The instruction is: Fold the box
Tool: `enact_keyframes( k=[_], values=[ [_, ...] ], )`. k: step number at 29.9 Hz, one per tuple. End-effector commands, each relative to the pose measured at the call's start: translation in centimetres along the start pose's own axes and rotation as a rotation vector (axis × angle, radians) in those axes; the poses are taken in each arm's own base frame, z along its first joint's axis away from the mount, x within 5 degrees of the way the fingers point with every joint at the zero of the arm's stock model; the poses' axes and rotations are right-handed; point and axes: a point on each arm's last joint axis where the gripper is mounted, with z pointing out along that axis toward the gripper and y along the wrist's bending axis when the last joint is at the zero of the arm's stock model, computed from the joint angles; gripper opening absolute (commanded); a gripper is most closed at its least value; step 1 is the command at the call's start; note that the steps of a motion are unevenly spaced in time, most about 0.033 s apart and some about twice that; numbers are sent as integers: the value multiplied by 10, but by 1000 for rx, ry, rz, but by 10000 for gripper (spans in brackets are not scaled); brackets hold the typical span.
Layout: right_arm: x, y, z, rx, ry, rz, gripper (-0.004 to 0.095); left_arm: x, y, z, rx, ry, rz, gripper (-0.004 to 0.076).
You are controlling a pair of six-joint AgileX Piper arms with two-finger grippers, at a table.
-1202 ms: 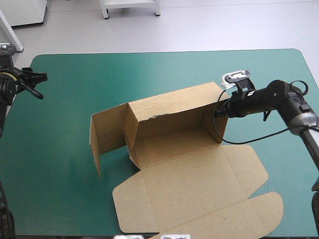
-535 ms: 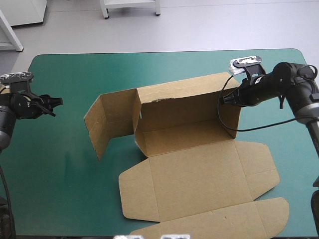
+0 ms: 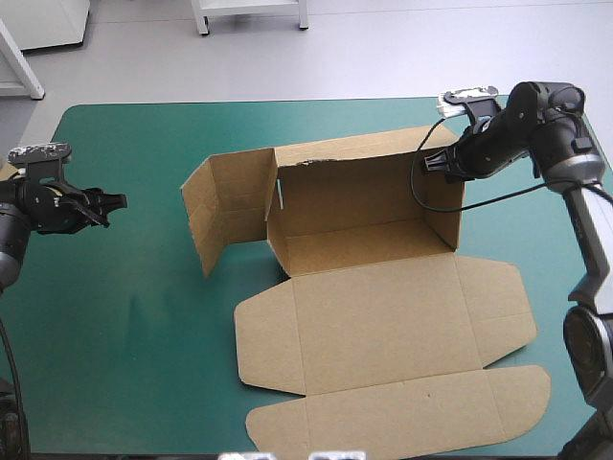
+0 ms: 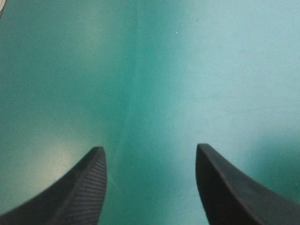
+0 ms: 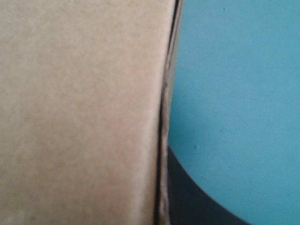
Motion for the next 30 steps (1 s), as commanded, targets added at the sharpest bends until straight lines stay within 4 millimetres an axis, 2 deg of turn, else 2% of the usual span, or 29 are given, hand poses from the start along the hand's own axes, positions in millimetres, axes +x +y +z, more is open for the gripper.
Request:
enact_keyframes(
  k=[1, 7, 11, 14, 20, 22, 26, 30],
  values=[
    [-9, 2, -6, -20, -39, 21, -17, -10, -1, -19, 12, -92, -13, 412],
    [-12, -3, 22, -25, 20, 36, -17, -9, -1, -19, 15, -83, -11, 412],
    [-14, -5, 31, -26, 30, 13, -9, -8, -1, -19, 15, -76, -11, 412],
    [-16, -6, 35, -23, 16, 15, 78, -8, -1, -19, 15, -73, -10, 412],
    [-22, -7, 37, -16, -29, 16, 377, -8, -3, -19, 31, -69, -9, 412],
    [-24, -8, 37, -4, -56, 13, 442, -7, -3, -19, 31, -67, -9, 412],
    [-29, -9, 34, 3, -102, -2, 482, -7, -3, -19, 31, -60, 3, 412],
    [-35, -7, 18, 18, -151, -18, 482, -7, -3, -19, 31, -59, 15, 412]
  ],
)
